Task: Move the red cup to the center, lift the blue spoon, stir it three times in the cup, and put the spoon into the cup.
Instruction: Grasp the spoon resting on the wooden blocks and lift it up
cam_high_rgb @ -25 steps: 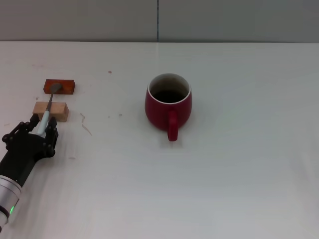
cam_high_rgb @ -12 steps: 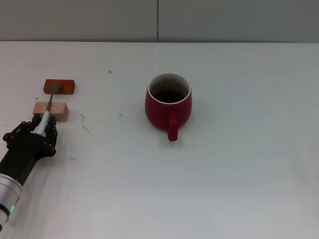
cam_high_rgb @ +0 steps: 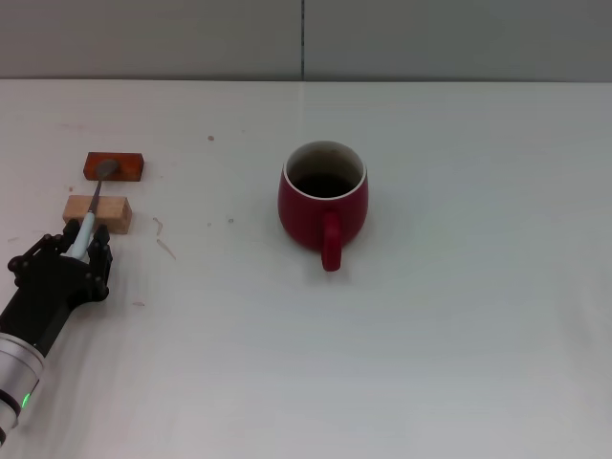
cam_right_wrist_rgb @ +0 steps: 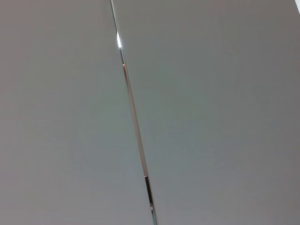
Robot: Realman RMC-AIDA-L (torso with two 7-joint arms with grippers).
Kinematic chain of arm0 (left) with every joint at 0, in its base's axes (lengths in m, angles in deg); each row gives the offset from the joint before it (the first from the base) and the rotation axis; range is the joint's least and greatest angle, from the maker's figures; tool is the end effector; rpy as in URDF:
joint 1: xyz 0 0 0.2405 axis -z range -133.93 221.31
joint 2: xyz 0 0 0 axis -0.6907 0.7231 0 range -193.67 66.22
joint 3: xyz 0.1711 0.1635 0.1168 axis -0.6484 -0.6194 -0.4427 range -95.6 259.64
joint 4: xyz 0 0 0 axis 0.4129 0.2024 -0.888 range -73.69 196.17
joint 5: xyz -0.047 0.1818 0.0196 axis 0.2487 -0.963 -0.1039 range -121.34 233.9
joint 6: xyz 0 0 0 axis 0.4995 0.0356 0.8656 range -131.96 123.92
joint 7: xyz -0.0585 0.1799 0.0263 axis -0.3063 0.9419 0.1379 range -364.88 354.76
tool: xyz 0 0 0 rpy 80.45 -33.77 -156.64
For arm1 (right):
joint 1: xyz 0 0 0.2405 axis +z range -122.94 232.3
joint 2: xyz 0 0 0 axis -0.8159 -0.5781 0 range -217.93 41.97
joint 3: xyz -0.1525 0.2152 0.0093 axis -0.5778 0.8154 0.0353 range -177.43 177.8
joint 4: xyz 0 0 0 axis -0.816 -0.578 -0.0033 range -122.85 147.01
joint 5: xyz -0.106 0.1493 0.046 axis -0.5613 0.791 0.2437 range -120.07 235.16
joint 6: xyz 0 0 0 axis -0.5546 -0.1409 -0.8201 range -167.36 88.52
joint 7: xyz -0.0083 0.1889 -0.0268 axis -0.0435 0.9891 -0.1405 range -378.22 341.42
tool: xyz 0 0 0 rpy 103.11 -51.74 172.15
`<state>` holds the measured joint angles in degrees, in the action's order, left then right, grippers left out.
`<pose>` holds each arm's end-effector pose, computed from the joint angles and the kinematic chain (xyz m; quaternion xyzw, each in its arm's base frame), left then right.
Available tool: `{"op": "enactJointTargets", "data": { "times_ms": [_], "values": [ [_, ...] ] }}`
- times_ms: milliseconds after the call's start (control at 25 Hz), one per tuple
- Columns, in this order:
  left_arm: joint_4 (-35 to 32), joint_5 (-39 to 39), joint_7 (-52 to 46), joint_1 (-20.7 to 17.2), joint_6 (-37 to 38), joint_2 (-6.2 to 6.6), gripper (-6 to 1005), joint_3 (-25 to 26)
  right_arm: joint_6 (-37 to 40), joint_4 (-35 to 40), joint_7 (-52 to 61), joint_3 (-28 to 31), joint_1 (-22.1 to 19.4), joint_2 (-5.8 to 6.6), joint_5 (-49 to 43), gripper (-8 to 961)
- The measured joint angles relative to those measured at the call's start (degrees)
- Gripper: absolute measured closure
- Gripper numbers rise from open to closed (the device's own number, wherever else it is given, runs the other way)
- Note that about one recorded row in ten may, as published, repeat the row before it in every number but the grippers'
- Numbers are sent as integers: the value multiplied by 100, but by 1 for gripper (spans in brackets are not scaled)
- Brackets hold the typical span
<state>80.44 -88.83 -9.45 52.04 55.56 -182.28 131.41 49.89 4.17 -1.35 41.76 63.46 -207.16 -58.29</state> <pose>-0.3574 0.2844 -0.0570 -0.7438 -0.2818 -0.2177 0.5656 0.3663 0.2596 0.0536 -0.5499 0.2584 0.3793 0.6979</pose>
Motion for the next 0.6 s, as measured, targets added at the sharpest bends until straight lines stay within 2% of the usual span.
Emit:
{"op": "enactJointTargets", "data": {
  "times_ms": [600],
  "values": [
    [0,-13,-1,-22,48,9,807,136,69,-6,-26,0,-26,-6,0,110]
  ]
}}
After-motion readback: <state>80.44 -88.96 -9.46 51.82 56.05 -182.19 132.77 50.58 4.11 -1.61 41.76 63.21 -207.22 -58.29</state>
